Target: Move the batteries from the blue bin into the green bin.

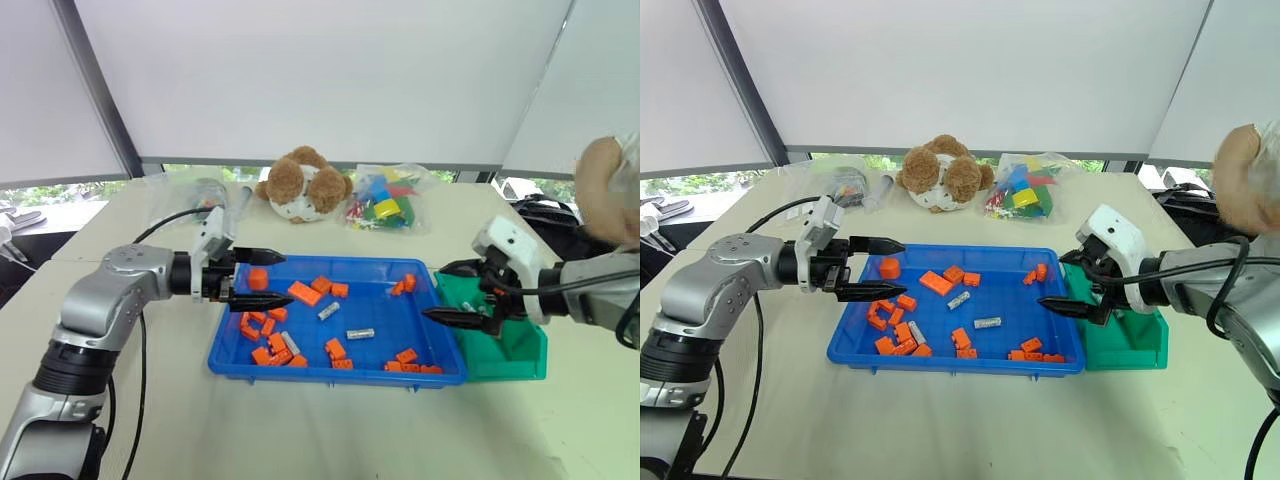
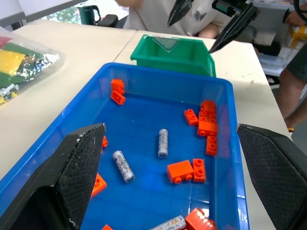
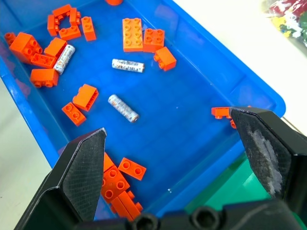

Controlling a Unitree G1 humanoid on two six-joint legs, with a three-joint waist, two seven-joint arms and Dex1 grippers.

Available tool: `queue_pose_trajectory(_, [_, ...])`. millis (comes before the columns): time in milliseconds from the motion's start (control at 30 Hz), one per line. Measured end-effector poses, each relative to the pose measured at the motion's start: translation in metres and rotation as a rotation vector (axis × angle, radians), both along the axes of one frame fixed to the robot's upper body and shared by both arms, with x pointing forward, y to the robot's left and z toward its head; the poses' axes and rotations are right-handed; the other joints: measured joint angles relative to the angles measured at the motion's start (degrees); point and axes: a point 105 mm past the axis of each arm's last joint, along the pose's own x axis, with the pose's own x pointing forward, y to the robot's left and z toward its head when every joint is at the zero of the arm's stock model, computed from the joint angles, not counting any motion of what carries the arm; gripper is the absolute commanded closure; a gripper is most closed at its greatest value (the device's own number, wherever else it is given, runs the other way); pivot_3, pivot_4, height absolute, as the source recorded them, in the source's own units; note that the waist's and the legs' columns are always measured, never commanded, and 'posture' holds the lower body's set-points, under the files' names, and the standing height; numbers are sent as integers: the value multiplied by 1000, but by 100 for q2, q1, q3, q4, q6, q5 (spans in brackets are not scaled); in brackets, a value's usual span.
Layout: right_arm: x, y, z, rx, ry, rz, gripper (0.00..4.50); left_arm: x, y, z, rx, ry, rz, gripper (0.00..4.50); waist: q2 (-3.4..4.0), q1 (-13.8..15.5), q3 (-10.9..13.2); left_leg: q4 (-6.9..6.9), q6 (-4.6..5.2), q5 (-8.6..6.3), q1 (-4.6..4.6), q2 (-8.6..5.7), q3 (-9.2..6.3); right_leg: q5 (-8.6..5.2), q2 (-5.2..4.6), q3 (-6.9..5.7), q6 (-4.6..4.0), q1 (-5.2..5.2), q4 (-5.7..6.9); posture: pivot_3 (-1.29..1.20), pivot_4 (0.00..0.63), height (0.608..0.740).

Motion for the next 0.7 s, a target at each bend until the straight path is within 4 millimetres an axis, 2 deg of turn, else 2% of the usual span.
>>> queue_pose_trajectory(567, [5, 7, -3, 10, 4, 32, 16, -3, 0, 3, -17, 19, -16, 0, 0, -2, 0, 0, 0, 0, 0, 0, 0, 0, 0, 0, 0, -1, 1, 0, 150, 733])
queue_pose_trajectory(700, [5, 13, -9, 14, 22, 56, 16, -4, 6, 7, -14, 14, 2, 0, 0, -2, 0, 0, 0, 0, 0, 0, 0, 0, 1, 0, 0, -2, 1, 0, 150, 733])
